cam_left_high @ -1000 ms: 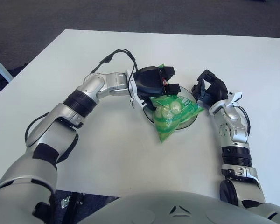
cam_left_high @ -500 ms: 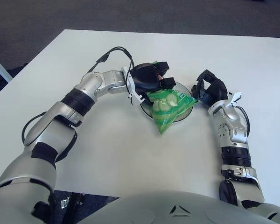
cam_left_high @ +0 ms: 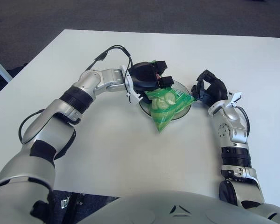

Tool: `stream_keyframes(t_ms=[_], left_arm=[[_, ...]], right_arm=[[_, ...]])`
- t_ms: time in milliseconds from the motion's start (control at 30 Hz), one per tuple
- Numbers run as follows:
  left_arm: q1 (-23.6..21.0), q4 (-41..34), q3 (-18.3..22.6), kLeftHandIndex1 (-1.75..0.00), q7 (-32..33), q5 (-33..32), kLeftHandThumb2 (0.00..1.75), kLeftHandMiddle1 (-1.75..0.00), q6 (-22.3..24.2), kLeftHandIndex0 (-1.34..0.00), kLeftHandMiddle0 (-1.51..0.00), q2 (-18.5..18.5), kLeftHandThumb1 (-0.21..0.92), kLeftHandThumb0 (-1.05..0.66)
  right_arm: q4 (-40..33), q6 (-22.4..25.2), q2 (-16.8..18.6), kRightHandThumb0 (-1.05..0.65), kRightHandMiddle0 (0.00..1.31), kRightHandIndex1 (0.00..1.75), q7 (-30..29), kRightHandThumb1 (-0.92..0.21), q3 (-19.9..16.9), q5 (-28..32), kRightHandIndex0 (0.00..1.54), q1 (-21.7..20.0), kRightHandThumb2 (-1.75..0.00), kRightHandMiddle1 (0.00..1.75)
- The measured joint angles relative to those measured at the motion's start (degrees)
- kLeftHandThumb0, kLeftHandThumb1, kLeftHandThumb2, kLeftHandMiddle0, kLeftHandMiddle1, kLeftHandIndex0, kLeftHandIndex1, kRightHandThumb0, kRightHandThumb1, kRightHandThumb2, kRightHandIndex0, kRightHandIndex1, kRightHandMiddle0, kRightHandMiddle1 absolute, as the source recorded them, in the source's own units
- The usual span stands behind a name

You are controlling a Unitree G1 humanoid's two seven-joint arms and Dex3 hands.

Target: Put the snack into the plate.

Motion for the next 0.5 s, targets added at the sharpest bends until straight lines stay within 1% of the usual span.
stream_keyframes(t_ms=[33,67,100,133,167,233,267,300,400,467,500], left_arm=[[-0.1,0.1,0.0,-1.3,-0.3,-0.4,0.61,-1.61,-0.3,0.0,-0.39,0.2,0.77,0.36],[-0.2,0.1,0.1,-1.25,-0.9,-1.0,0.65,-1.57,-0.7,0.0,-0.36,0.5,0.7,0.21],[-0.3,0.0,0.2,-1.19,-1.9,-2.0,0.77,-1.52,-1.1,0.0,-0.3,0.7,0.57,-0.03],[-0.4,-0.1,0.3,-1.11,-3.2,-2.9,0.83,-1.48,-1.4,0.0,-0.26,1.0,0.49,-0.22],[-0.5,-0.3,0.4,-1.06,-4.7,-4.1,0.87,-1.46,-1.7,0.0,-0.23,1.2,0.44,-0.34],[-0.7,-0.5,0.7,-0.96,-8.2,-6.5,0.85,-1.41,-2.2,0.0,-0.19,1.8,0.43,-0.52],[-0.8,-0.7,0.8,-0.87,-9.7,-7.6,0.8,-1.34,-2.2,0.0,-0.16,2.0,0.45,-0.63],[-0.9,-0.8,1.0,-0.78,-11.6,-9.0,0.74,-1.28,-2.2,0.0,-0.14,2.1,0.48,-0.71],[-1.0,-1.1,1.2,-0.66,-17.6,-12.8,0.67,-1.2,-1.9,0.0,-0.1,2.7,0.51,-0.8],[-1.0,-1.5,1.3,-0.57,-21.4,-15.1,0.65,-1.05,-1.6,0.0,-0.06,3.0,0.52,-0.83],[-0.9,-1.7,1.4,-0.55,-23.3,-16.4,0.64,-1.02,-1.5,0.0,-0.06,3.2,0.52,-0.83]], right_arm=[[0.0,0.0,0.0,-0.48,0.61,1.75,0.0,-0.33,0.0,0.0,1.3,0.0,-1.3,1.75],[0.0,0.0,0.0,-0.48,0.61,1.75,0.0,-0.33,0.0,0.0,1.3,0.0,-1.3,1.75],[-0.1,0.0,0.0,-0.48,0.61,1.75,0.0,-0.33,0.0,0.0,1.3,0.0,-1.3,1.75],[-0.1,0.1,0.0,-0.48,0.61,1.75,0.0,-0.33,0.0,0.0,1.29,0.0,-1.3,1.75],[-0.1,0.2,0.0,-0.48,0.61,1.75,0.0,-0.33,0.0,0.0,1.29,0.0,-1.3,1.75],[-0.2,0.2,0.0,-0.48,0.61,1.75,0.0,-0.33,0.0,0.0,1.29,0.0,-1.3,1.75],[-0.2,0.3,0.0,-0.48,0.61,1.75,0.0,-0.33,0.0,0.0,1.29,0.0,-1.3,1.75],[-0.3,0.4,0.0,-0.48,0.61,1.75,0.0,-0.33,0.0,0.0,1.29,-0.1,-1.3,1.75],[-0.4,0.4,0.0,-0.48,0.6,1.75,0.0,-0.33,-0.1,0.0,1.29,-0.1,-1.3,1.75],[-0.4,0.6,0.0,-0.48,0.6,1.75,0.0,-0.33,-0.1,0.1,1.28,-0.1,-1.3,1.75],[-0.4,0.8,0.0,-0.48,0.6,1.75,0.0,-0.33,-0.2,0.1,1.28,-0.1,-1.3,1.75]])
